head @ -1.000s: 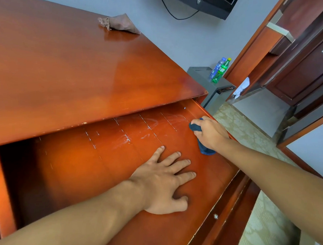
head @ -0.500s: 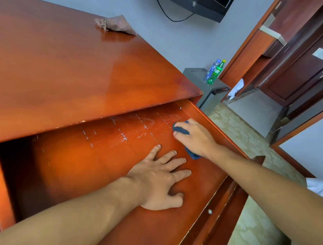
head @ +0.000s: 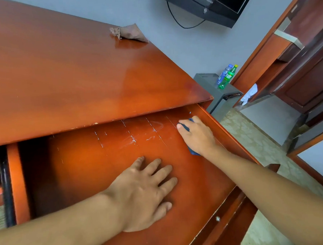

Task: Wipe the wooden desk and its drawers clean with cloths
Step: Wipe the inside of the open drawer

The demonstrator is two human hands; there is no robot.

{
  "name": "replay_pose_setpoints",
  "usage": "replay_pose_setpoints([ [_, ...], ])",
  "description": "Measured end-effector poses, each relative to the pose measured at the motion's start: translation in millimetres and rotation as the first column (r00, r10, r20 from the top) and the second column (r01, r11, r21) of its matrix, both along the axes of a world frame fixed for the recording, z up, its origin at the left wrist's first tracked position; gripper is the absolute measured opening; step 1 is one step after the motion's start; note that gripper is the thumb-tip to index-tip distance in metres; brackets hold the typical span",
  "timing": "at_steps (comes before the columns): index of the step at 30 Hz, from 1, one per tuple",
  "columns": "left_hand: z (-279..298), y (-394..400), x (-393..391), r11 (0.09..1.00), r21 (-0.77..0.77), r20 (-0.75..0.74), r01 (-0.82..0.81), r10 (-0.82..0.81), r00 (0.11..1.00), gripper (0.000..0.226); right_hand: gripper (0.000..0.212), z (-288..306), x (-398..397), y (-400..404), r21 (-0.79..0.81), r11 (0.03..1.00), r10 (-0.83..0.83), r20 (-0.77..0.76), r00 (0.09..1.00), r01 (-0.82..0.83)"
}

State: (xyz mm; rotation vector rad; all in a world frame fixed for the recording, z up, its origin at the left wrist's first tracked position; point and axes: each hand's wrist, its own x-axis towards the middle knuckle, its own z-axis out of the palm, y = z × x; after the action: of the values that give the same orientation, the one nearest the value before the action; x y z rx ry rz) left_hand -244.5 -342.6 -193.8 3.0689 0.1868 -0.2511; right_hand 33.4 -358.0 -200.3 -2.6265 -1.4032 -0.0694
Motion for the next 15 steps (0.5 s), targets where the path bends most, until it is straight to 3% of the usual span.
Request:
replay_pose_setpoints([
  [2, 1, 13, -33, 0.998, 0.064, 0.130, -0.001, -0.008, 0.992, 0.061, 0.044, -2, -43, -23, 0.054, 0.972, 0.234, -0.078, 0.969, -0.230],
  [4, -6, 28, -66, 0.989, 0.138, 0.189, -0.050, 0.023, 0.982, 0.057, 0.044, 2, -74, -51, 0.082, 0.892, 0.452, -0.180, 0.874, -0.445],
  [6, -10, 37, -91, 0.982, 0.140, 0.178, -0.130, 0.104, 0.979, 0.055, 0.042, 5, -74, -63, 0.072, 0.813, 0.579, -0.208, 0.788, -0.578],
  [7, -8, 38, -99, 0.977, 0.135, 0.177, -0.167, 0.142, 0.974, 0.057, 0.041, 4, -64, -59, 0.066, 0.807, 0.590, -0.156, 0.792, -0.587],
  [9, -7, 38, -104, 0.968, 0.143, 0.160, -0.205, 0.182, 0.970, 0.060, 0.038, -1, -36, -43, 0.075, 0.890, 0.453, -0.033, 0.891, -0.450],
  [11, -5, 33, -102, 0.964, 0.152, 0.116, -0.220, 0.204, 0.972, 0.057, 0.036, -2, -7, -21, 0.098, 0.978, 0.181, 0.024, 0.983, -0.183],
  [13, -3, 32, -100, 0.963, 0.142, 0.136, -0.228, 0.209, 0.968, 0.060, 0.032, -6, 10, -5, 0.133, 0.991, -0.011, 0.069, 0.998, 0.002],
  [15, 1, 32, -101, 0.964, 0.121, 0.143, -0.237, 0.220, 0.965, 0.058, 0.029, -7, -1, 4, 0.164, 0.986, -0.046, 0.075, 0.996, 0.033],
])
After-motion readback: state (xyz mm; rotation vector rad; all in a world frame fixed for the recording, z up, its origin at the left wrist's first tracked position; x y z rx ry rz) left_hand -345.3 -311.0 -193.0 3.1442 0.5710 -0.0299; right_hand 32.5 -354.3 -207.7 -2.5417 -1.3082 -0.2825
